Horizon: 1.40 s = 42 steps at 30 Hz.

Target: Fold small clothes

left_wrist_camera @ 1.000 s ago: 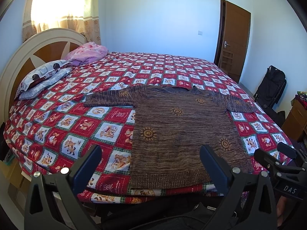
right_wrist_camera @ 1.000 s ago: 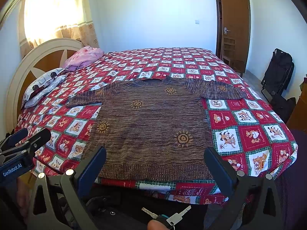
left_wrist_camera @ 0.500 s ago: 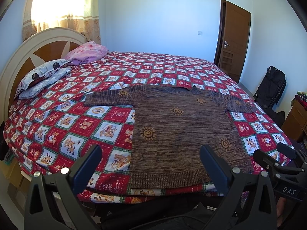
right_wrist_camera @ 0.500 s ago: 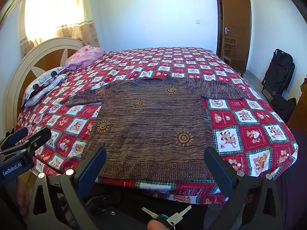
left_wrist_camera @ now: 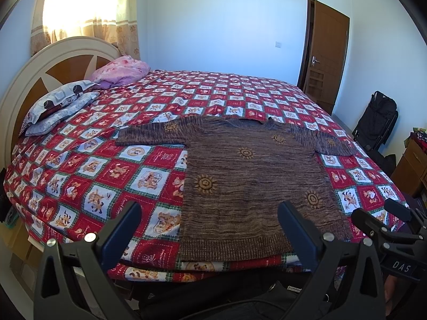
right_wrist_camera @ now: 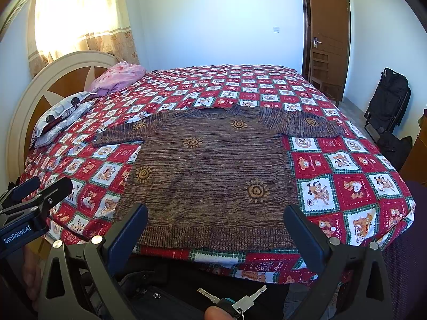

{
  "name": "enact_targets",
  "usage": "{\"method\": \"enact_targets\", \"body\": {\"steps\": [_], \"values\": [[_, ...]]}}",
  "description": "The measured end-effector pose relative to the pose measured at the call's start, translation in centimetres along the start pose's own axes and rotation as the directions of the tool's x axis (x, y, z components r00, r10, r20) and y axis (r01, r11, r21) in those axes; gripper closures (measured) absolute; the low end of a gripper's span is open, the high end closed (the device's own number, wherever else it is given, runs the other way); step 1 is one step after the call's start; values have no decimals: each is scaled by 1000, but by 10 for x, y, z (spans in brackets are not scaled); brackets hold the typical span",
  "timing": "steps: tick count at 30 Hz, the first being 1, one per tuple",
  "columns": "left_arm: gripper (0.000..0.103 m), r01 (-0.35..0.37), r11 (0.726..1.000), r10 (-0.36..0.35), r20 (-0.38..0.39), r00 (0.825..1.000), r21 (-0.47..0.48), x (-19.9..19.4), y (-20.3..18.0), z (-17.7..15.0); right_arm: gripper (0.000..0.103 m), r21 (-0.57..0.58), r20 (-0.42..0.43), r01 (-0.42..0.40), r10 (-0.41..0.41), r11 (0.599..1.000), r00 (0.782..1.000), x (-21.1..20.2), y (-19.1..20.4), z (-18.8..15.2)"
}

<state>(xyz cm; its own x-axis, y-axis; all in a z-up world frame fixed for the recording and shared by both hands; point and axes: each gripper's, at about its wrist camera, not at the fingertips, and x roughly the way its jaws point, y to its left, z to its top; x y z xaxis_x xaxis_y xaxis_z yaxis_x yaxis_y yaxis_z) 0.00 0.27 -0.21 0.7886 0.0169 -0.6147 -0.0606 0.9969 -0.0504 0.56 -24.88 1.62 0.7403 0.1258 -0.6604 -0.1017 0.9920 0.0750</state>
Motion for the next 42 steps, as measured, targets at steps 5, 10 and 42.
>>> {"method": "enact_targets", "body": {"steps": [5,10,42], "values": [[0,1,1000,-1,-1,1000,0,0,0,0,1,1,0,0,0,1000,1000,0,0,0],[0,1,1000,-1,-3,1000,0,1,-1,-1,1,1,0,1,-1,1000,1000,0,0,0],[0,56,998,-54,-131,990,15,44,-3,-2,1,-18,-33,45,-46,999,998,47,-15,0]]}}
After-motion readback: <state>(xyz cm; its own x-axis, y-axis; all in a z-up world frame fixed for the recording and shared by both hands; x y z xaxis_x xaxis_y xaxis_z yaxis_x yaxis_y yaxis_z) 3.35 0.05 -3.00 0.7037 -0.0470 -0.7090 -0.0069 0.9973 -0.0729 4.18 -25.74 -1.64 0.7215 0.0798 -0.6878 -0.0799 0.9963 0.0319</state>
